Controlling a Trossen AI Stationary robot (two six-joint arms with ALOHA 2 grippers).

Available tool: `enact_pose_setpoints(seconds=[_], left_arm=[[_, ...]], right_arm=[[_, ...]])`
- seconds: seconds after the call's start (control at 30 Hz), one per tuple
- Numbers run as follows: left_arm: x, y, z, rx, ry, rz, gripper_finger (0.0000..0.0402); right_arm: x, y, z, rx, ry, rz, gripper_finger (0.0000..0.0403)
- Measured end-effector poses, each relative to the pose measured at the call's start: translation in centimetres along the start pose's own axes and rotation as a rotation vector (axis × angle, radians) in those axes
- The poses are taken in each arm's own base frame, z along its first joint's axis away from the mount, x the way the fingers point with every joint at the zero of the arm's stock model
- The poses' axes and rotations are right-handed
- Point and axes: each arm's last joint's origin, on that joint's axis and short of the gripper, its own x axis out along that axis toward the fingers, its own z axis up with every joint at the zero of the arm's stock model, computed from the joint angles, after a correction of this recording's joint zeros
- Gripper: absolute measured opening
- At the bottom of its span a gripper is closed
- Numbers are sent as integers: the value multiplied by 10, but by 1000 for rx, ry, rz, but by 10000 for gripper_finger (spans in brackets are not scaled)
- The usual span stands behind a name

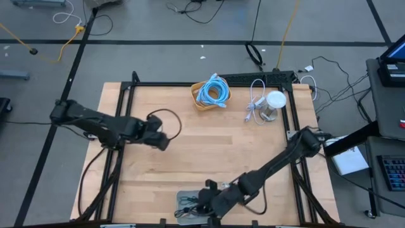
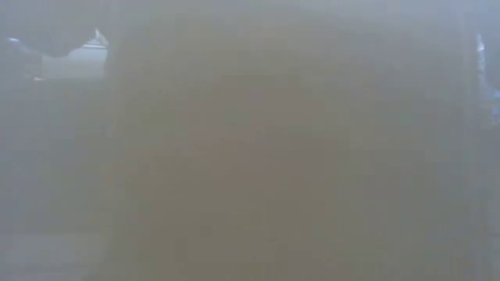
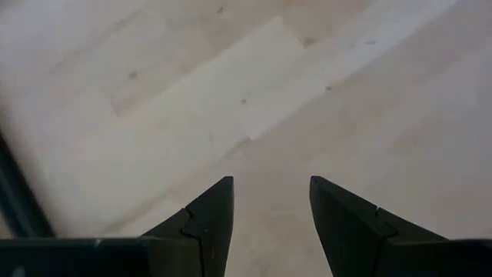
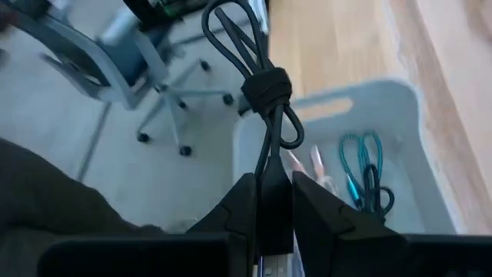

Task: Pick & Place USB Port
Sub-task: Put the black charger cable into the gray bin

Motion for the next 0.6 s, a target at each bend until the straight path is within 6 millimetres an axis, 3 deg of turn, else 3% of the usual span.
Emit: enact_pose_setpoints(seconds=[0.3, 0.6], left_arm=[[-32, 13, -19, -93, -76, -169, 174], [-38, 15, -23, -83, -95, -203, 174]], right_arm=[[43, -22, -33, 30, 168, -60, 47], [42, -22, -41, 34, 248, -65, 47]])
